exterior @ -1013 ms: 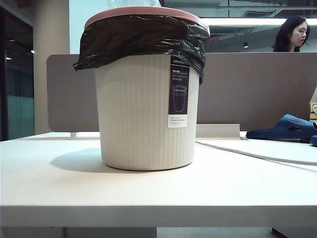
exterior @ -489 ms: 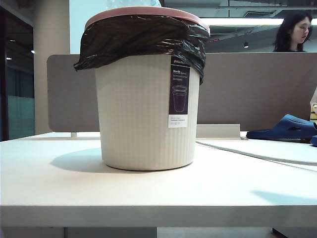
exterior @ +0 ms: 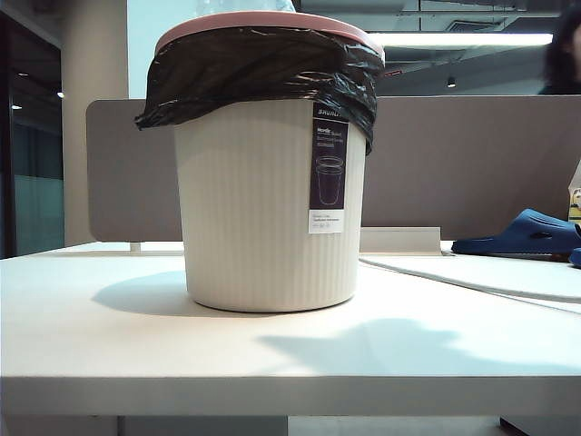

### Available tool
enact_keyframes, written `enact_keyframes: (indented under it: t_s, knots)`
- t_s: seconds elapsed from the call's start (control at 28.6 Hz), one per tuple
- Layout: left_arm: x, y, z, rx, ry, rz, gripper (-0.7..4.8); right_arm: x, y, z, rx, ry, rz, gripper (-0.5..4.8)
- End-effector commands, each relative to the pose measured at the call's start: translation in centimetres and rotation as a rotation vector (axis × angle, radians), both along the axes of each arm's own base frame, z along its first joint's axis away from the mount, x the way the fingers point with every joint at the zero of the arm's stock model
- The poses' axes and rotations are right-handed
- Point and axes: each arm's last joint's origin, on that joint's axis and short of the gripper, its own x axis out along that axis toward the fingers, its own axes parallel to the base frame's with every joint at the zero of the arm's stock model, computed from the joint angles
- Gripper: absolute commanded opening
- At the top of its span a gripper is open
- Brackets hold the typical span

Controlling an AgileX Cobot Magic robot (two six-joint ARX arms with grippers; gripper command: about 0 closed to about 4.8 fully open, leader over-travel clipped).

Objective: Open the ring lid of the trash can, pull out the black garbage bag inside, and place it on the table.

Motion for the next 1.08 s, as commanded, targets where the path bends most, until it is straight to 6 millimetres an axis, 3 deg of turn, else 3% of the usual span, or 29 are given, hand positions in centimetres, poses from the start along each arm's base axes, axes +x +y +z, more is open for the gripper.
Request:
enact_keyframes:
  t_s: [0.03,0.17,0.38,0.59,1.08]
  knots:
    - [1.6,-0.9,-0.7,0.057,0.045,-0.068,-0.05,0.8,2.5,-1.1,-0.082,-0.026,-0.013,-0.02]
    - [3.5,-2.5,-2.7,0.201,0.138,-0.071,-0.06,2.3,5.6,-3.3,-0.169,0.032,-0.016,-0.01]
    - [4.6,-5.2,-5.3,0.458,0.241,0.106,-0.05,4.0,7.3,-5.5,-0.227,0.123,-0.054,-0.01]
    - [5.6,-6.9,-5.9,0.518,0.234,0.116,-0.05,4.9,7.0,-6.2,-0.253,0.185,-0.187,-0.01]
    - [6.9,-7.9,-6.4,0.528,0.256,0.112,-0.04,6.0,5.5,-6.4,-0.186,0.307,-0.297,-0.01]
